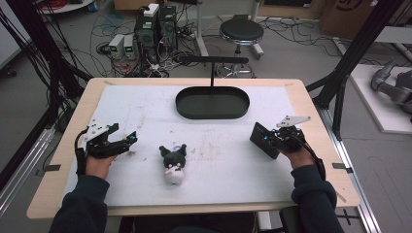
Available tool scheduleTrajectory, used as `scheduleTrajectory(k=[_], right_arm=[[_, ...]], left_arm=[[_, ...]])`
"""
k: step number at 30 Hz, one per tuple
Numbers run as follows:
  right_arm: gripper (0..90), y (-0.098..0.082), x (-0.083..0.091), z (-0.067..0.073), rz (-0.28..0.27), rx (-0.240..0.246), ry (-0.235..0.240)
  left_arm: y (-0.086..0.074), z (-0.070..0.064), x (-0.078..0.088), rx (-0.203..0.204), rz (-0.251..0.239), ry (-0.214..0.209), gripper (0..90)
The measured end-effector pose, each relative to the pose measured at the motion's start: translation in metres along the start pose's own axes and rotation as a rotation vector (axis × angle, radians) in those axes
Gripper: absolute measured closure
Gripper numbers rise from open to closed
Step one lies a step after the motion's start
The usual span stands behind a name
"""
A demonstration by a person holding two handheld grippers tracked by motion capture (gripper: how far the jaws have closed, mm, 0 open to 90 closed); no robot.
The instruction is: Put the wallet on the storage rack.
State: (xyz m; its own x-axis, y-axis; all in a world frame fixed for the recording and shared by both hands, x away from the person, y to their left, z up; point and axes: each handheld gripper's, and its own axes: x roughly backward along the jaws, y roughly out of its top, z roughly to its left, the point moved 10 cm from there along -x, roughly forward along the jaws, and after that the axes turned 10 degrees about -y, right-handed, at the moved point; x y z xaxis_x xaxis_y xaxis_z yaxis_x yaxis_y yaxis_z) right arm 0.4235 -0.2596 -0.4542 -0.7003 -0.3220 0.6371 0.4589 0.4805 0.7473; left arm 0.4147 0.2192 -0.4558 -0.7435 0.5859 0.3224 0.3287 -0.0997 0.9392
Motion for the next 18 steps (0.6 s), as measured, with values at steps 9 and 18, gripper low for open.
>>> scheduleTrajectory(k=[9, 18], right_arm=[[79.4, 0.054, -0.013, 0.007, -0.115, -0.022, 0.026], [79.3, 0.114, -0.053, 0.009, -0.153, -0.027, 0.053]], left_arm=[[-0.002, 0.002, 0.002, 0.007, 0.003, 0.01, 20.8], [-0.004, 0.002, 0.003, 0.004, 0.01, 0.01, 20.8]])
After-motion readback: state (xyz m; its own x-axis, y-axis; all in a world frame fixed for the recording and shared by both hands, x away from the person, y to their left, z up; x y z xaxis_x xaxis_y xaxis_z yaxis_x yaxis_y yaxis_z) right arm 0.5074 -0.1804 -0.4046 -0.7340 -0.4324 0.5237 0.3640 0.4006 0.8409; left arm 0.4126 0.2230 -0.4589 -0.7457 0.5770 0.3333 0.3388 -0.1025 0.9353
